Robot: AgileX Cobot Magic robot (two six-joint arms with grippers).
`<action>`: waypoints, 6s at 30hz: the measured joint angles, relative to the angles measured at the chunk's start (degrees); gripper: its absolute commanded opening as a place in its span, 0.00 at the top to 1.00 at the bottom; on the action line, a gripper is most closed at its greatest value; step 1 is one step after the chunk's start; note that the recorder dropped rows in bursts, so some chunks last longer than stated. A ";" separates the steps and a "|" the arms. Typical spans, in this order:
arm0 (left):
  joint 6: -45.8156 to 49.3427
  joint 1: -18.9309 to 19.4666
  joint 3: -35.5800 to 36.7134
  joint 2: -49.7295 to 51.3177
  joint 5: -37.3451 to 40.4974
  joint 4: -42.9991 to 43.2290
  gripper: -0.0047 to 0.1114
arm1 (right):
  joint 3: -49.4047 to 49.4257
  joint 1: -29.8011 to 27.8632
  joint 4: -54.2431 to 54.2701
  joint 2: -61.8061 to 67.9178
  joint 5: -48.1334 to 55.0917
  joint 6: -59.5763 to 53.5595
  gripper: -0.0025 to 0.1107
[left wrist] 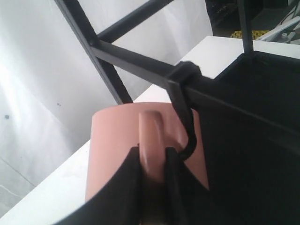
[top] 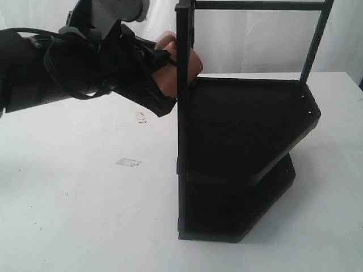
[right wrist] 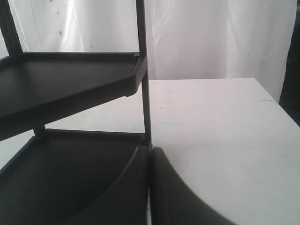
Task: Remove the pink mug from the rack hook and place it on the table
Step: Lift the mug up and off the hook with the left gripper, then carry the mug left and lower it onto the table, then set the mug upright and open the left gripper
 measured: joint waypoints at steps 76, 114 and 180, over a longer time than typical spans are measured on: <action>-67.63 21.85 15.00 32.27 -41.90 48.10 0.96 | 0.00 0.00 0.00 0.00 0.00 1.27 0.98; -81.70 21.85 30.61 32.05 -51.99 52.91 0.96 | 0.00 0.00 0.00 0.00 0.00 1.38 0.98; -83.75 21.85 31.37 28.48 -49.88 57.49 0.37 | 0.00 0.00 0.00 0.00 0.00 1.38 0.98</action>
